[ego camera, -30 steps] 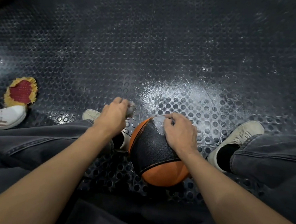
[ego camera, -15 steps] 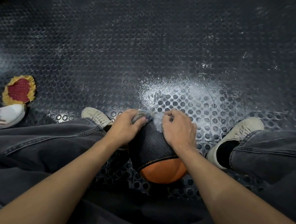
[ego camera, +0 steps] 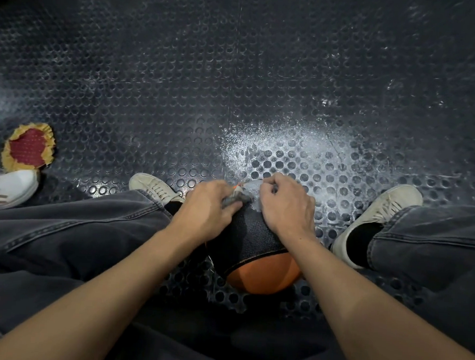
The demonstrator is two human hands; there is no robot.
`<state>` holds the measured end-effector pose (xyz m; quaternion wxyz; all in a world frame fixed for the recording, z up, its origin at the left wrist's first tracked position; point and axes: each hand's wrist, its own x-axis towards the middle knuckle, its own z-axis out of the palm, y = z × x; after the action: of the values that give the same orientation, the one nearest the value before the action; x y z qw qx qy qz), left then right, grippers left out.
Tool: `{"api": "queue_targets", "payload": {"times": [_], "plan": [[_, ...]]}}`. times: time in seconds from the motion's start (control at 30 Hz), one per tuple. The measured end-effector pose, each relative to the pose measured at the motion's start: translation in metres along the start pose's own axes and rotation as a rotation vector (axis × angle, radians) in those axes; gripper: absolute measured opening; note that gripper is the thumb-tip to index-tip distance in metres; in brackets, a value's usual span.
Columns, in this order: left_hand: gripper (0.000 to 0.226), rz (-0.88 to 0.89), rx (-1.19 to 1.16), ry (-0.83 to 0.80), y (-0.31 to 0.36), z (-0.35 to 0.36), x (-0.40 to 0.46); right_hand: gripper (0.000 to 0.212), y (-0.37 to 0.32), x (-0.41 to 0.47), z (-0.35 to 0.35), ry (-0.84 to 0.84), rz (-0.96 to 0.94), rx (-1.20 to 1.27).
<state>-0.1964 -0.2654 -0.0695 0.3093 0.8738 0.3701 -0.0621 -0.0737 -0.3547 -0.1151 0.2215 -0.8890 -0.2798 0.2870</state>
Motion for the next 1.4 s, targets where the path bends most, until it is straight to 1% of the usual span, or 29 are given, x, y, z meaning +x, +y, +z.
{"api": "queue_targets", "payload": {"times": [0.03,0.07,0.13,0.17,0.3,0.33,0.4,0.43,0.47,0.5,0.57,0.63,0.67,0.73,0.77,0.8,0.87,0.97,1.03,1.07,1.17,1.2,1.23,1.33,1.37,1.4], "plan": [[0.041,0.003,-0.003,0.015,-0.001,-0.001,-0.001,0.018,0.000,0.002,0.000,-0.012,-0.007,0.008],[0.044,-0.041,0.001,0.036,-0.005,-0.002,0.004,0.018,-0.001,0.001,0.000,-0.020,-0.015,0.012],[0.041,-0.166,0.005,0.063,-0.007,-0.004,0.017,0.020,-0.005,-0.001,0.003,-0.006,-0.030,-0.001],[0.040,-0.178,0.008,0.066,-0.007,-0.003,0.019,0.020,-0.005,-0.002,0.004,0.002,-0.021,-0.010],[0.034,0.035,0.002,0.025,0.003,0.005,-0.002,0.019,0.001,0.004,0.004,0.010,0.016,0.013],[0.038,0.015,0.001,0.045,-0.001,0.006,-0.004,0.018,0.002,0.005,0.003,-0.001,0.006,0.021],[0.046,-0.166,-0.001,0.115,-0.011,0.006,0.011,0.019,-0.001,0.004,0.003,0.000,-0.007,0.023],[0.045,-0.240,-0.015,0.126,-0.014,0.005,0.017,0.020,-0.002,0.002,0.004,0.007,-0.001,0.018],[0.040,-0.251,-0.019,0.120,-0.016,0.006,0.017,0.021,-0.003,-0.001,0.005,0.021,0.010,0.011],[0.031,-0.185,-0.026,0.113,-0.015,0.008,0.015,0.021,-0.002,-0.001,0.005,0.042,0.020,0.005],[0.014,0.024,-0.042,0.088,-0.008,0.009,-0.003,0.022,0.000,0.000,0.003,0.064,0.051,0.019],[0.013,0.173,0.000,0.055,-0.009,0.011,-0.020,0.023,0.002,0.006,0.000,0.040,0.058,0.035],[0.013,0.172,0.023,0.072,-0.013,0.011,-0.017,0.022,0.003,0.009,0.000,0.014,0.051,0.050],[0.022,0.019,0.035,0.138,-0.021,0.012,0.001,0.022,0.007,0.011,0.000,-0.044,0.011,0.102],[0.027,-0.070,0.044,0.139,-0.024,0.011,0.011,0.025,0.008,0.009,0.000,-0.064,-0.013,0.120],[0.028,-0.120,0.062,0.127,-0.026,0.011,0.018,0.027,0.010,0.006,0.001,-0.068,-0.027,0.119],[0.024,-0.076,0.046,0.104,-0.024,0.013,0.022,0.030,0.014,-0.002,0.002,-0.026,-0.015,0.102],[0.031,0.083,-0.089,0.059,-0.014,0.006,0.006,0.029,0.015,-0.003,0.002,0.017,0.028,0.127],[0.034,0.117,-0.070,0.059,-0.014,0.005,0.005,0.029,0.017,0.000,0.002,0.017,0.028,0.133],[0.038,0.097,-0.029,0.068,-0.016,0.006,0.009,0.029,0.017,0.001,0.002,0.008,0.027,0.134],[0.040,-0.113,0.025,0.111,-0.017,0.005,0.025,0.029,0.012,-0.002,0.006,0.011,0.016,0.123],[0.038,-0.111,0.023,0.125,-0.015,0.006,0.025,0.028,0.009,-0.002,0.007,0.023,0.020,0.106],[0.035,-0.061,0.019,0.119,-0.010,0.006,0.021,0.028,0.007,-0.002,0.008,0.034,0.030,0.092],[0.015,0.191,0.027,0.026,-0.002,0.008,0.002,0.029,0.010,0.003,0.005,0.029,0.053,0.119],[0.013,0.211,0.055,0.004,-0.005,0.005,0.002,0.028,0.011,0.004,0.005,0.012,0.044,0.130],[0.016,0.171,0.084,0.001,-0.011,0.002,0.008,0.028,0.011,0.004,0.006,-0.002,0.028,0.136]]}}
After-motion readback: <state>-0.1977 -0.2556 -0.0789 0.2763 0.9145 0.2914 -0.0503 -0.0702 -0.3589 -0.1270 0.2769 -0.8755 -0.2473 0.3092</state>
